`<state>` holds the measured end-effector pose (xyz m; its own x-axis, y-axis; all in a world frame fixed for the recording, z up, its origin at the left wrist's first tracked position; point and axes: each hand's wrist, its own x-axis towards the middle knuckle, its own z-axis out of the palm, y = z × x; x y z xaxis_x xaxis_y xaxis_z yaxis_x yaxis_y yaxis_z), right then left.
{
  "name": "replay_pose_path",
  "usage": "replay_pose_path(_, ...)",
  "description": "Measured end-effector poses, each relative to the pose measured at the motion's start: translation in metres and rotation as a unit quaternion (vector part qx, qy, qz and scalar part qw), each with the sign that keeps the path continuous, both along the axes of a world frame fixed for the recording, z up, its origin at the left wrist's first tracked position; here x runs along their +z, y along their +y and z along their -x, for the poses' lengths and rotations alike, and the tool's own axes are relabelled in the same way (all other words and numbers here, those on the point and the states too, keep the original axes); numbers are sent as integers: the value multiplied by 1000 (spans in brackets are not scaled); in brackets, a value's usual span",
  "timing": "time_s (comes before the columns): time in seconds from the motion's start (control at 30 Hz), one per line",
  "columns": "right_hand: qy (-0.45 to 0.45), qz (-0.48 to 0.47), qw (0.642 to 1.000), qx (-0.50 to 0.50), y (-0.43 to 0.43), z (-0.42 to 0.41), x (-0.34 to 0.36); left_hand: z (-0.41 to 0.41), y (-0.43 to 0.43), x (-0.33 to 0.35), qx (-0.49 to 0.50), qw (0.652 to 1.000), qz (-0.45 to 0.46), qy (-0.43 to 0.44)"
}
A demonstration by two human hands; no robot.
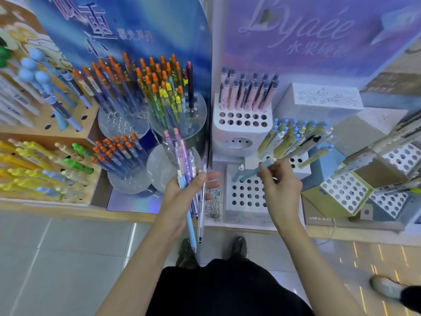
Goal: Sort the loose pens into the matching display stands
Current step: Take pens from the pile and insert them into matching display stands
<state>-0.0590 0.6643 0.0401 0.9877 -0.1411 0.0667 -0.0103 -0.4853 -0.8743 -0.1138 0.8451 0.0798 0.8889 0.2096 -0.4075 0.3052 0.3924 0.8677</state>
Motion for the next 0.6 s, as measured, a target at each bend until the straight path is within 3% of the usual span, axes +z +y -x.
replay_pose_path(0.1, -22, 35, 998, 51, 3, -2, -1, 0, -2, -2, 13, 1000, 4, 16)
replay_pose_path(0.27, -35, 72, 996, 46, 2, 1, -7, 0, -2, -5, 27, 999, 9, 22)
replay_pose_path(0.6, 38, 81, 992, 85, 7, -7, -16, -3, -2, -13, 54, 997, -21, 45)
